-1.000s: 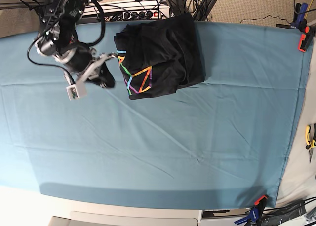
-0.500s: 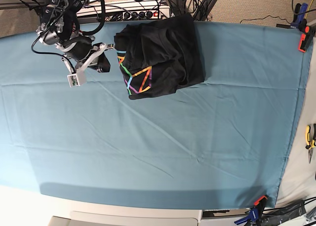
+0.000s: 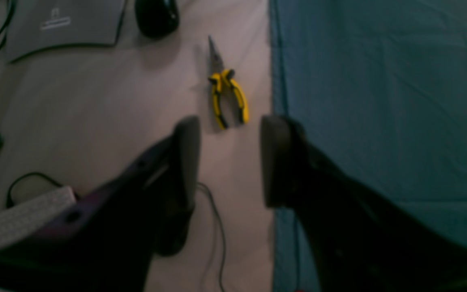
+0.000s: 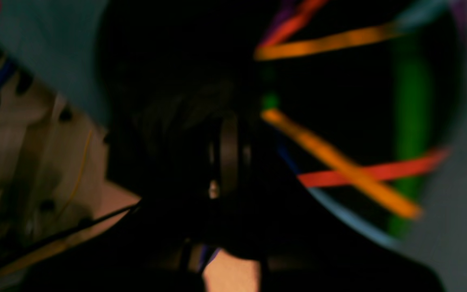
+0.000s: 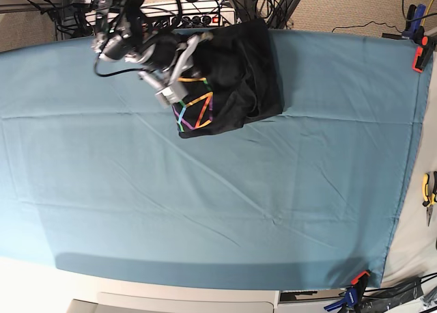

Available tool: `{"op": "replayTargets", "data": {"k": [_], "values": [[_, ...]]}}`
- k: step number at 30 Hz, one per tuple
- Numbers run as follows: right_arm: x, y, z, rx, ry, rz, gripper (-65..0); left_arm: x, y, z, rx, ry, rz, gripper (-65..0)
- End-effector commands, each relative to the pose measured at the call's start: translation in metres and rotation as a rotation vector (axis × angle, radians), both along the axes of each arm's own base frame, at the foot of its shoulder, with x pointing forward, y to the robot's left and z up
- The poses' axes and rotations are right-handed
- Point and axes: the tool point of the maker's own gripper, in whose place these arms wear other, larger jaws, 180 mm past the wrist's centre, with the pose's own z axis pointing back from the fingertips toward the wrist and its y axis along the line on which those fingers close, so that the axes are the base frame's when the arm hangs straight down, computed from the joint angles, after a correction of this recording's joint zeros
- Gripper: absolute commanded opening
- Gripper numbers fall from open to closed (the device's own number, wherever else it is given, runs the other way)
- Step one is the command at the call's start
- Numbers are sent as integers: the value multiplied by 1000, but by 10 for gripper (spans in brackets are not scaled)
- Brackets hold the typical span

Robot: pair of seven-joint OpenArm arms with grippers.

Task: Fold the T-shirt properly
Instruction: 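Open the right gripper and pull it back from the stack, then grasp the printed edge with the right gripper and fold it over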

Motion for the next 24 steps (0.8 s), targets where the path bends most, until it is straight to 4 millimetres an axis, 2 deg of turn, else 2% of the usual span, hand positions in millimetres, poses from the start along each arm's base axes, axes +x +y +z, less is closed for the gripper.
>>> {"op": "replayTargets", "data": {"k": [1, 7, 13, 17, 21, 24], "values": [[-1, 12, 9, 34, -23, 33, -650, 3, 7, 27, 35, -60, 1, -392], [-26, 53, 13, 77, -14, 201, -650, 3, 7, 27, 35, -61, 1, -392], [-45, 74, 16, 98, -3, 306, -650, 3, 7, 27, 35, -60, 1, -392], [-65, 74, 9, 58, 4, 428, -650, 3, 7, 27, 35, -59, 1, -392], [-85, 65, -1, -1, 23, 545, -650, 3, 7, 27, 35, -59, 1, -392], [-91, 57, -6, -32, 29, 585, -650, 3, 7, 27, 35, -58, 1, -392]]}}
